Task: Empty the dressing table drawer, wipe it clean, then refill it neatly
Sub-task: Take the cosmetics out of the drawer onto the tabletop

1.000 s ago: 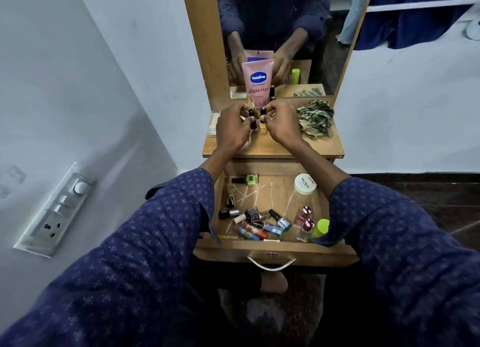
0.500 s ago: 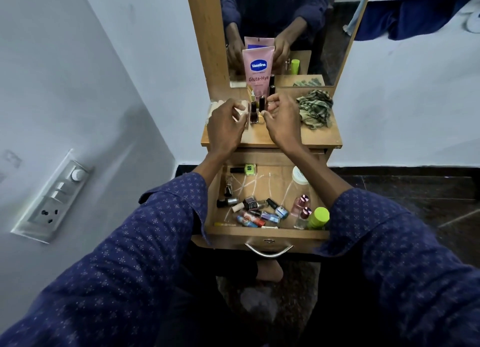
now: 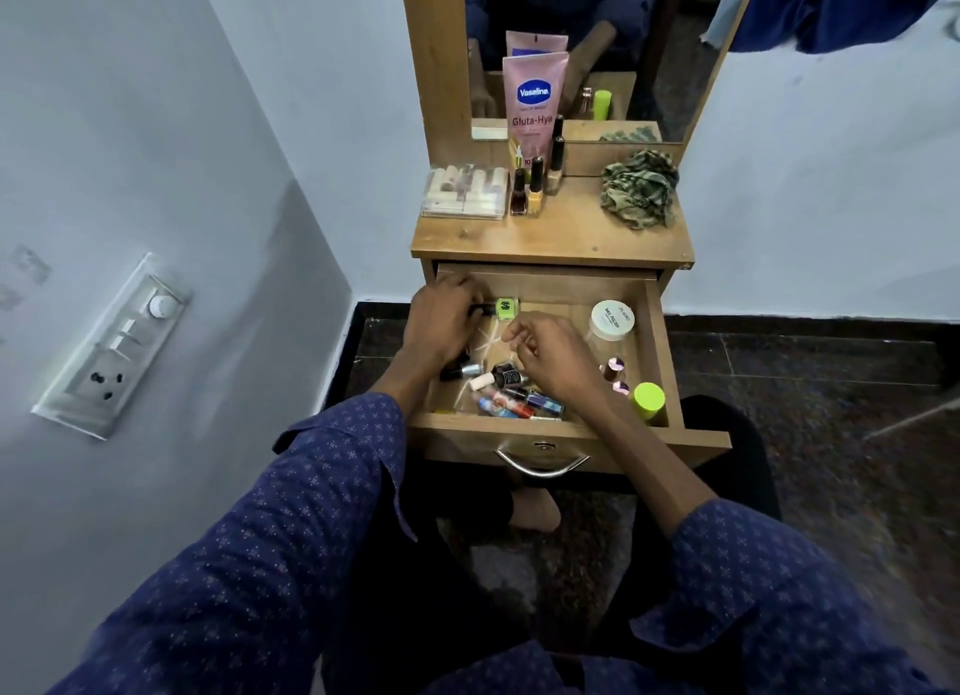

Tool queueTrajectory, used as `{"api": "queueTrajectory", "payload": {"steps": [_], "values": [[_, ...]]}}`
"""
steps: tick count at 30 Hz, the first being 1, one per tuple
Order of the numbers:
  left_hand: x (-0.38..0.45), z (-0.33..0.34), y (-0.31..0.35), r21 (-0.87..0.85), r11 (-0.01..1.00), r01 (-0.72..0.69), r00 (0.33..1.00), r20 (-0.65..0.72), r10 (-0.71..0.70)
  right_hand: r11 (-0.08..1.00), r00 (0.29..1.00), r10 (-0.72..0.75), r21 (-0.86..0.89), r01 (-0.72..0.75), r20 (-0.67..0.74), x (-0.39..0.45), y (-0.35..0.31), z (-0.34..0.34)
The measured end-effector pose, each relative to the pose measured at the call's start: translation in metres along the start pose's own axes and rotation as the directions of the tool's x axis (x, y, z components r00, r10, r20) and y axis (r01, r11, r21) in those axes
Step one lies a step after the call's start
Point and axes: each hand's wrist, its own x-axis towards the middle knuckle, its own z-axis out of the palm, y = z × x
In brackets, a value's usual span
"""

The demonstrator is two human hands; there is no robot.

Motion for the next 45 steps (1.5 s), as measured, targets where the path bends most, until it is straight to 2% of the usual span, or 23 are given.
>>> {"api": "queueTrajectory", "payload": {"steps": [4,10,14,22,30,33,36,40,45], "values": [[0.002,0.007,0.007,0.192,0.980,0.049,0.999,-0.018,-0.047,0.997,0.999,-0.014,-0.077,0.016,0.035,-0.008,0.006,0.003],[0.008,0.007,0.013,0.194,0.979,0.059,0.997,0.035,-0.067,0.996,0.982,-0.031,-0.081,0.047,0.185,-0.012,0.011,-0.003],[0.009,0.012,0.013,0.229,0.973,0.031,0.997,0.059,-0.046,0.993,0.982,-0.010,-0.117,0.032,0.186,-0.011,0.013,-0.001],[0.006,0.014,0.015,0.406,0.913,-0.034,0.997,0.083,0.000,0.989,0.984,-0.020,-0.142,0.045,0.174,-0.010,0.013,0.005],[0.007,0.011,0.010,0.208,0.978,-0.019,1.000,0.025,0.014,0.966,0.993,0.115,0.232,-0.112,0.001,-0.002,0.011,0.005],[0.005,0.006,0.010,0.084,0.996,-0.018,1.000,0.017,0.016,0.885,0.977,0.207,0.435,-0.167,-0.046,0.003,0.009,-0.002],[0.004,0.005,0.010,-0.041,0.999,-0.035,0.998,0.047,0.037,0.778,0.965,0.261,0.596,-0.199,-0.019,0.004,0.011,-0.004],[0.002,0.008,0.008,-0.117,0.989,-0.093,0.995,0.023,0.097,0.713,0.969,0.247,0.675,-0.191,0.014,0.005,0.012,-0.003],[0.001,0.012,0.006,-0.184,0.982,-0.053,0.999,-0.016,0.051,0.702,0.974,0.226,0.693,-0.164,0.002,0.004,0.013,-0.006]]}}
